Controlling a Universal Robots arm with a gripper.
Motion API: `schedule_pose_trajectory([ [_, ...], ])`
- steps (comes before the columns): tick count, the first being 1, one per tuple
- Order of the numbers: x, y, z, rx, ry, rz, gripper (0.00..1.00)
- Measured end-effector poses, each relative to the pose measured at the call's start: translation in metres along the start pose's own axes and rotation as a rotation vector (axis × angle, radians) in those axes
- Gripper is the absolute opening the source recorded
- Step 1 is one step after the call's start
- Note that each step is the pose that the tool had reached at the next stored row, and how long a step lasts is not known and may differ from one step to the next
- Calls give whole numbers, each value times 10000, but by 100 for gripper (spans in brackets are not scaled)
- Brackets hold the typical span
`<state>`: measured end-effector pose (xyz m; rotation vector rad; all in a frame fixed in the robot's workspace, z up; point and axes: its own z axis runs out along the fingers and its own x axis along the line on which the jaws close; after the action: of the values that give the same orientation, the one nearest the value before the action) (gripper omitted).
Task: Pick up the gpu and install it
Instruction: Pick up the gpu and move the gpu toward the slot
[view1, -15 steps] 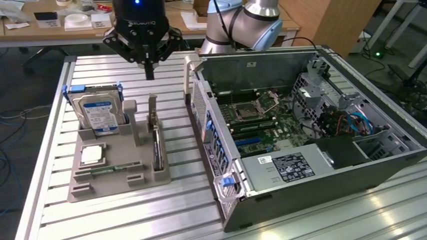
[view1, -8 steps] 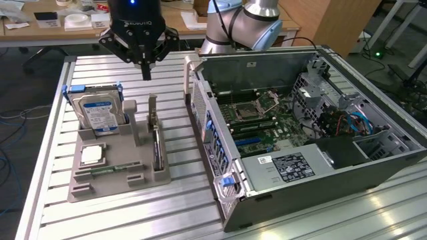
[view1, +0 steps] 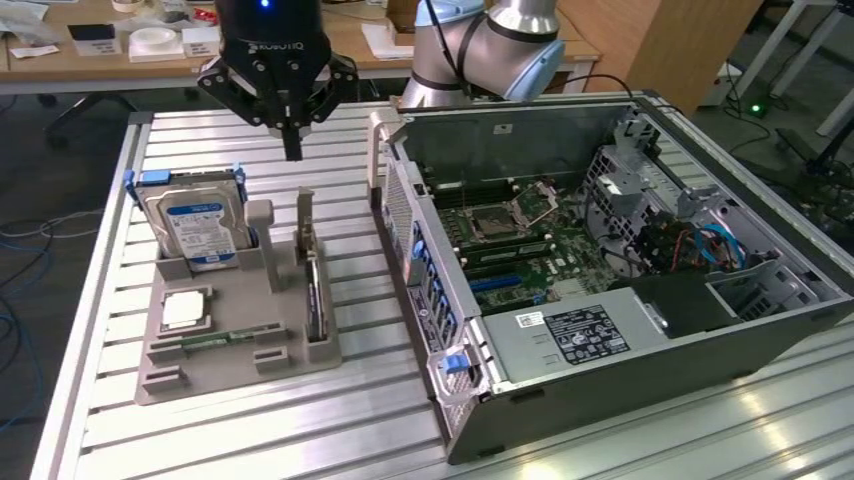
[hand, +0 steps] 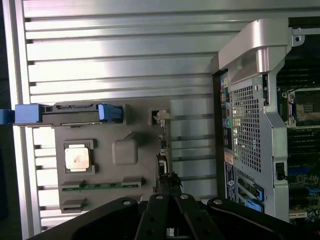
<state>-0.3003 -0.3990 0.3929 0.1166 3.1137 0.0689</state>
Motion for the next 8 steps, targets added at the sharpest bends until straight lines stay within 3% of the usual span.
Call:
schedule_pose_trajectory([
  [3,0,0,0,0,0,0,11],
  [8,0,0,0,0,0,0,29],
])
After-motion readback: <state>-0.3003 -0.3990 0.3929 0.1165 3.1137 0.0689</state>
